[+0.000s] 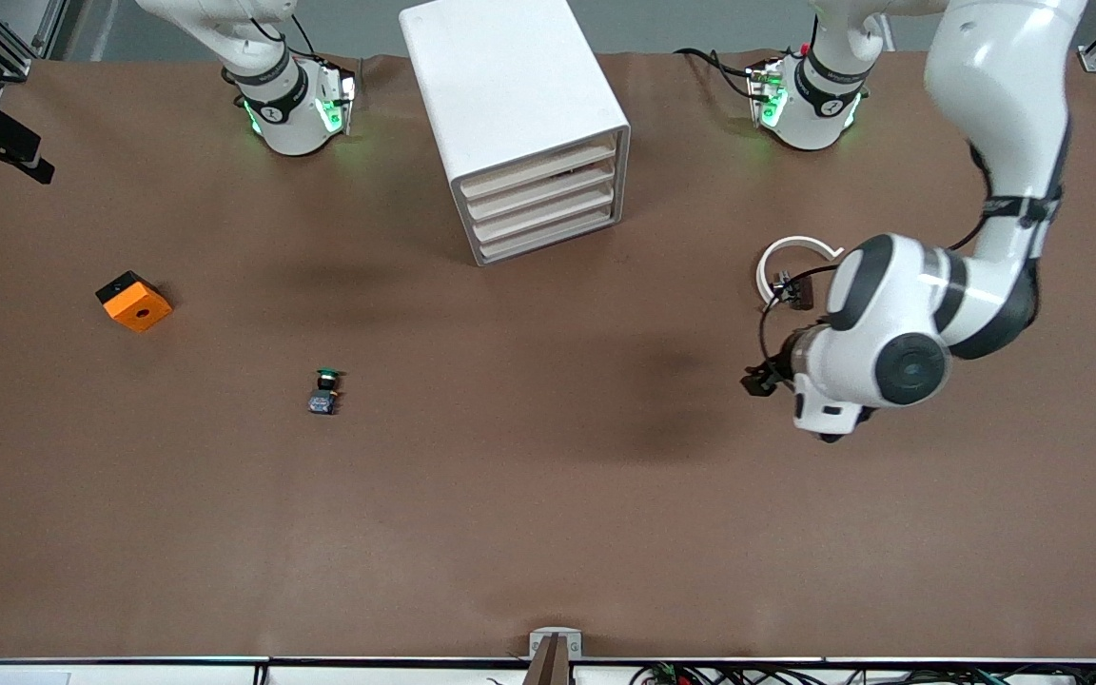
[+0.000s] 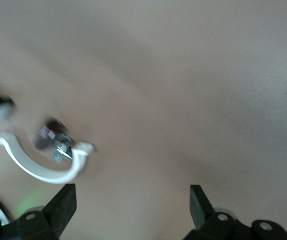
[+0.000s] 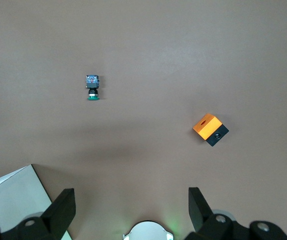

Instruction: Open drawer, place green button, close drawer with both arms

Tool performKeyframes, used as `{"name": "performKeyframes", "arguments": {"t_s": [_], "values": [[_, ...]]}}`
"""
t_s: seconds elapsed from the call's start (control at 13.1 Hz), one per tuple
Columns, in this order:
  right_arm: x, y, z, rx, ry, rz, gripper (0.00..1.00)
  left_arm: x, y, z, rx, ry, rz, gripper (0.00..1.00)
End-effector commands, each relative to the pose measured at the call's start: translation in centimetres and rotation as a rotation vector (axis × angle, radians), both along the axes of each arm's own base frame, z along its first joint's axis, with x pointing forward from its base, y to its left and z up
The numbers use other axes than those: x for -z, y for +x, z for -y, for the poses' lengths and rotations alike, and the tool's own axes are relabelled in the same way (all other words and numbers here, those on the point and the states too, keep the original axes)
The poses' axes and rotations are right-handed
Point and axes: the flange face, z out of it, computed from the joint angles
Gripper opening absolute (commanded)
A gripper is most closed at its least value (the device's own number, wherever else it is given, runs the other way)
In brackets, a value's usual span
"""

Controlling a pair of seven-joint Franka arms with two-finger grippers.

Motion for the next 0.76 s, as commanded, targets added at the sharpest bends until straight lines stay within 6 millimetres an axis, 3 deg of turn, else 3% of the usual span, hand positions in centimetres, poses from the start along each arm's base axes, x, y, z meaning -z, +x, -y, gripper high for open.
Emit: {"name": "performKeyframes", "arguments": {"t_s": [0.0,0.08,0.31,0.46,0.69], "values": [[-0.3,0.0,0.1,-0.010,-0.017,-0.004,1.00,3.4,-0.7,4.9,-0.162,0.060,-0.055,1.00],[-0.3,0.0,0.1,-0.010,-0.017,-0.004,1.00,4.9,-1.3,6.4,-0.236,0.089,-0.087,1.00],[-0.3,0.0,0.1,-0.010,-0.017,-0.004,1.00,7.0,-4.2,11.3,-0.409,0.118,-0.199,1.00],[-0.3,0.0,0.0,-0.012,-0.017,-0.004,1.00,7.6,-5.1,12.0,-0.515,0.068,-0.332,1.00],[-0.3,0.0,0.0,-0.013,-0.022,-0.006,1.00,8.7,-7.5,13.6,-0.552,0.151,-0.418,1.00]]}}
